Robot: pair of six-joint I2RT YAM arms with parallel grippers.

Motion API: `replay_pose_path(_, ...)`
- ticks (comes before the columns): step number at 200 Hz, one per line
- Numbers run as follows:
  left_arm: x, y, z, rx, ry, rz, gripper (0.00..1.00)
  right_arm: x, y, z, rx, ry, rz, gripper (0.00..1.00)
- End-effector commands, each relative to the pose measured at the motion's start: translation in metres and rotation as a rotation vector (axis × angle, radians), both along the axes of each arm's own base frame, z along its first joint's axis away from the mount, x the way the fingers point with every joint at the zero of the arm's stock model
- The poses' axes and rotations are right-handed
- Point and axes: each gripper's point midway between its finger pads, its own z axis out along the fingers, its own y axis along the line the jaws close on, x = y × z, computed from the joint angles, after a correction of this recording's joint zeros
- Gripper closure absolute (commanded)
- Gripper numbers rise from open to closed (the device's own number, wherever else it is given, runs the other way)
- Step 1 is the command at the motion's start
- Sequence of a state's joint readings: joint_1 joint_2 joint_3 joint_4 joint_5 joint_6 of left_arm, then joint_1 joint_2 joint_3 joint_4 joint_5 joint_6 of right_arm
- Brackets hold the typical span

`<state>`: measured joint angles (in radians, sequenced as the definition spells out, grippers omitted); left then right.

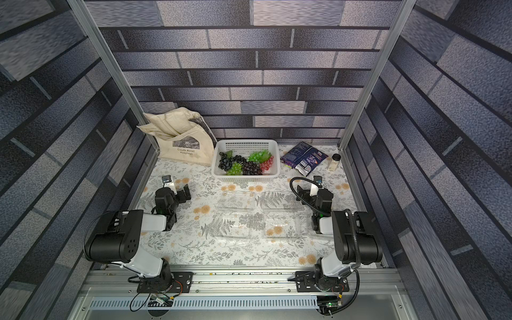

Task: Pack grapes into containers
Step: Pick up the grape from the basket.

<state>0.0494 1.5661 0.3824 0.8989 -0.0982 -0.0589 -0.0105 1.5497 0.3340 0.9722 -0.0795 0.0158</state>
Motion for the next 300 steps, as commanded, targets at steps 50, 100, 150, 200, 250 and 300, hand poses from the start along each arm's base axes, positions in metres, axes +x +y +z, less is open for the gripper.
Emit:
replay_pose_path(50,0.009,-0.001,0.019,0.045,0.02,0.016,0.0,-0.012,-0.01,0.046,-0.015,-0.069,-0.072,0.11)
replay_pose_path(100,0.004,-0.019,0.052,0.133,0.05,0.031,0.04,-0.007,0.025,0.101,0.041,0.008,0.029,0.13)
replay_pose_path(150,-0.001,-0.039,0.103,0.038,-0.003,0.009,0.03,0.003,0.115,0.123,-0.023,0.126,0.245,0.14)
replay_pose_path(200,-0.003,-0.062,0.125,-0.061,0.024,0.002,0.0,0.041,0.185,0.117,-0.025,0.237,0.359,0.17)
replay_pose_path(250,-0.016,-0.058,0.134,-0.11,0.088,0.103,0.0,0.071,0.218,0.085,-0.036,0.361,0.375,0.19)
replay_pose_path(300,-0.017,-0.069,0.127,-0.208,0.135,0.09,0.0,0.089,0.234,0.063,-0.011,0.453,0.384,0.31)
